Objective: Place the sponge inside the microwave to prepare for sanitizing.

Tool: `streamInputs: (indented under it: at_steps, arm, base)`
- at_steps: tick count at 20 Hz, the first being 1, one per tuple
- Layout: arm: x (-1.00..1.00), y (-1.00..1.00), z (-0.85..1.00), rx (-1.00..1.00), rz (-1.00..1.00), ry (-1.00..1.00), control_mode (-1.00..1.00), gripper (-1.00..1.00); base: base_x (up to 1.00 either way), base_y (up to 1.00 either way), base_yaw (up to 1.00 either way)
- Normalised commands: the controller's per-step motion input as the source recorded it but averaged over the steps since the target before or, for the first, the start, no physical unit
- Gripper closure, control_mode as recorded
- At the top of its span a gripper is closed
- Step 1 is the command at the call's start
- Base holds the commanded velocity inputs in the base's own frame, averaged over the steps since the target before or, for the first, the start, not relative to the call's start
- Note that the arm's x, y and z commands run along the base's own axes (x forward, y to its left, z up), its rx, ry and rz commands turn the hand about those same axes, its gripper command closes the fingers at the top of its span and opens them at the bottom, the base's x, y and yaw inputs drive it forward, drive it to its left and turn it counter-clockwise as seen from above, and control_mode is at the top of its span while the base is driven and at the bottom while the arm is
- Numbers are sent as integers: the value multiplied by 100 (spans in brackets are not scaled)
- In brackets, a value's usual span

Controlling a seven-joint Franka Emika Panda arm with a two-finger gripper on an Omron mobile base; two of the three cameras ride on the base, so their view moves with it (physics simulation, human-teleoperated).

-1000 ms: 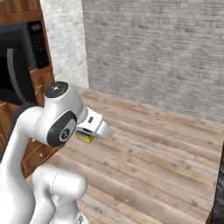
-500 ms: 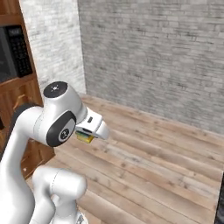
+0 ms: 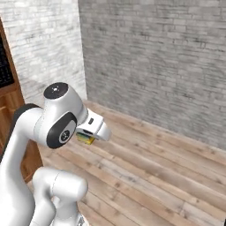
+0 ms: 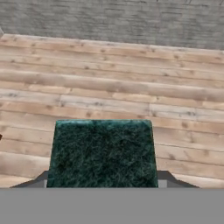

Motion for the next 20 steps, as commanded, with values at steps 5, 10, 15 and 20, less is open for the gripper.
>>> streamInputs:
  at_steps: [5,10,15,20]
  arm:
    - [0,0,0,0,0,0,100,100]
    - [0,0,0,0,0,0,100,100]
    - [0,0,0,0,0,0,100,100]
    - [0,0,0,0,0,0,100,100]
  base:
    - [61,-47,21]
    - [49,-18,36]
    - [42,-24,42]
    - [45,-14,45]
